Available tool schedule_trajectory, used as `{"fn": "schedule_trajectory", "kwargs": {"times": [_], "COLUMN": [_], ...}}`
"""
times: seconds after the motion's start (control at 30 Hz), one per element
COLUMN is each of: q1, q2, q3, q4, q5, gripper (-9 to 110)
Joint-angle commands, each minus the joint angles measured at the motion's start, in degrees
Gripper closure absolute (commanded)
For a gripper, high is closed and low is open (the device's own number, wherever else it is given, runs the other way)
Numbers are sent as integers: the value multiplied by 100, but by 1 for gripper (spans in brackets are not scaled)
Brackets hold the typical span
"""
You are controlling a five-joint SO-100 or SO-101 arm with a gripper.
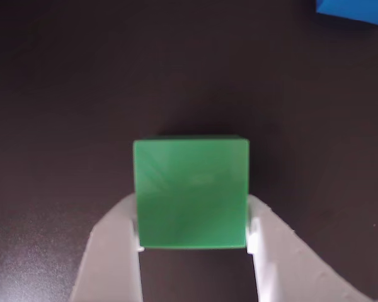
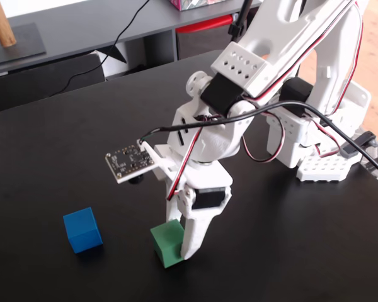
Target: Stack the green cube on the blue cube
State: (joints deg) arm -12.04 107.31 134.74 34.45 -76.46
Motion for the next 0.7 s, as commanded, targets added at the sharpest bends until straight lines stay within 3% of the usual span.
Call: {"fn": "schedule_trajectory", "kwargs": {"times": [0.0, 0.37, 0.67], "q1": [44, 272, 659], "q2": [457, 290, -492], "q3": [-413, -2549, -4351], "q4": [448, 2487, 2909], "q5": [97, 290, 360], "gripper": [99, 100, 100]}}
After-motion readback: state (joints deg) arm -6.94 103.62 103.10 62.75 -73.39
